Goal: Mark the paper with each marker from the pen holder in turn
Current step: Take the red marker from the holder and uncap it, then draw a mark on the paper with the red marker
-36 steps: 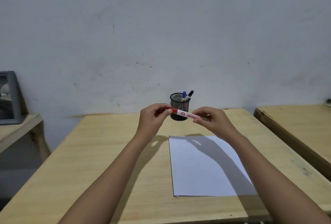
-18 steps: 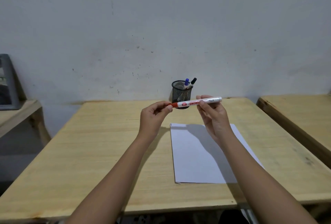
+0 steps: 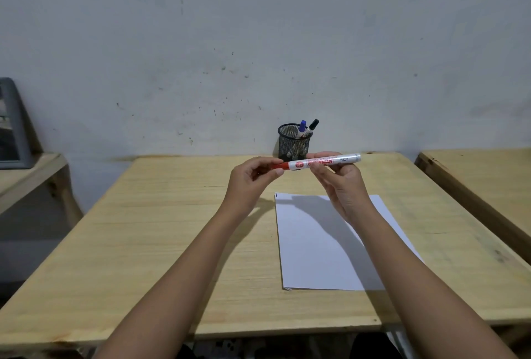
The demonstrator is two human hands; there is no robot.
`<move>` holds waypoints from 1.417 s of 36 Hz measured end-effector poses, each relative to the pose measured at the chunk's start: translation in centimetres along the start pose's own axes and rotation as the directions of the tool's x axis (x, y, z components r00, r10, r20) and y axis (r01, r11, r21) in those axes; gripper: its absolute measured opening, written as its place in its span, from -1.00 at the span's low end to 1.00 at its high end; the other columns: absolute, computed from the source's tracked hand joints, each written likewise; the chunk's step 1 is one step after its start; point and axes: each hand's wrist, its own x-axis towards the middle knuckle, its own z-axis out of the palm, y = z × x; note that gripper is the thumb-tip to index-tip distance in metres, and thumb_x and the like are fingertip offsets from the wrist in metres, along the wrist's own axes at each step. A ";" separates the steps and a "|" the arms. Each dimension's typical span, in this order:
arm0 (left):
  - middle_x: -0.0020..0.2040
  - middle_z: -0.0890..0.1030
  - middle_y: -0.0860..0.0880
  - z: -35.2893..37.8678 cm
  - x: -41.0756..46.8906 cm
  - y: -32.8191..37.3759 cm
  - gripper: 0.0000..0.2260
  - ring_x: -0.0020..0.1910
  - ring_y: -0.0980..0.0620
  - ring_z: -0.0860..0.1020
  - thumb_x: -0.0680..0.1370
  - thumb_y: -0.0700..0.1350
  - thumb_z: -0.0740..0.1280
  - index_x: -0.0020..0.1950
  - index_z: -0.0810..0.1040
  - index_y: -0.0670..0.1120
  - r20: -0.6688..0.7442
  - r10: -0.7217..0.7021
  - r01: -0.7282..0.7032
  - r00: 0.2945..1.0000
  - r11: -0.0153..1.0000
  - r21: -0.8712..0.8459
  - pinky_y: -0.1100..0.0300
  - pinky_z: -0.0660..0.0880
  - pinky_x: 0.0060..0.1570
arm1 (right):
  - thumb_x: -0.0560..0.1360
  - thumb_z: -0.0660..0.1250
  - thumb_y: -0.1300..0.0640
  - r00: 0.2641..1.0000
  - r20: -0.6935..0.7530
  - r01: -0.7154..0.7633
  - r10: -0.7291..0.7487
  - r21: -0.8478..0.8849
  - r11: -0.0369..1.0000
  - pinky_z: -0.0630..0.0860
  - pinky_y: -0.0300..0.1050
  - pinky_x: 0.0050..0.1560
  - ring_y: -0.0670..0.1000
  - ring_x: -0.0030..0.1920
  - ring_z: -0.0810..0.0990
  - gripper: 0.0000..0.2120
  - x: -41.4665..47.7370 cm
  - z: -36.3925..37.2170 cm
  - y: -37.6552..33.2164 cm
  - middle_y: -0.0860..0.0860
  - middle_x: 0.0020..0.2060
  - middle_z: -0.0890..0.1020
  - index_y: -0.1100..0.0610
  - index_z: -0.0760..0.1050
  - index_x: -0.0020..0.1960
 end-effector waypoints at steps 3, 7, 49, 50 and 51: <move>-0.19 0.64 -0.06 -0.1 0.1 -0.2 -0.85 -0.25 0.22 0.57 0.46 -0.30 0.39 0.01 0.64 -0.19 0.004 -0.016 0.015 1.000 1.000 0.021 0.40 0.49 -0.11 | 0.38 0.36 0.33 1.000 -0.007 -0.014 0.014 0.017 1.000 0.56 -0.32 0.03 -0.10 -0.10 0.67 -0.88 0.0 -0.2 0.2 -0.07 -0.20 0.72 0.17 0.53 -0.11; -0.38 0.62 0.04 -0.2 0.2 -0.4 -0.87 -0.37 0.21 0.57 0.49 -0.29 0.36 0.01 0.64 -0.23 -0.010 -0.036 0.036 0.999 0.999 0.014 0.40 0.51 -0.20 | 0.37 0.37 0.34 1.000 0.005 -0.009 0.009 -0.005 1.000 0.56 -0.31 0.05 -0.09 -0.08 0.66 -0.86 0.1 -0.2 0.2 -0.06 -0.18 0.72 0.14 0.58 -0.14; 0.23 0.39 -0.08 -2.0 -0.1 -4.6 -0.61 0.21 0.01 0.45 0.53 -0.09 0.31 0.32 0.41 -0.20 -0.035 -0.271 0.233 0.962 0.750 0.618 0.31 0.30 0.04 | 0.42 0.41 0.34 0.982 -0.190 -0.066 0.008 -0.296 0.953 0.56 -0.31 -0.20 -0.13 -0.35 0.58 -0.81 1.3 -1.5 3.3 0.04 -0.27 0.62 0.13 0.43 -0.15; 0.27 0.37 -0.08 -1.9 -0.5 -4.5 -0.61 0.25 0.02 0.44 0.54 -0.09 0.30 0.33 0.40 -0.20 -0.065 -0.239 0.227 0.969 0.755 0.615 0.36 0.27 0.04 | 0.41 0.41 0.33 0.981 -0.196 -0.068 0.006 -0.311 0.948 0.54 -0.31 -0.22 -0.13 -0.37 0.54 -0.81 1.3 -1.4 3.5 0.03 -0.29 0.61 0.11 0.44 -0.17; 0.28 0.38 -0.06 -1.7 -1.0 -4.3 -0.63 0.26 0.03 0.44 0.55 -0.09 0.29 0.32 0.41 -0.19 -0.087 -0.201 0.211 0.976 0.755 0.621 0.40 0.25 0.01 | 0.41 0.42 0.31 0.978 -0.208 -0.076 0.008 -0.322 0.944 0.51 -0.31 -0.24 -0.12 -0.38 0.52 -0.82 1.3 -1.2 3.6 0.02 -0.31 0.59 0.11 0.45 -0.18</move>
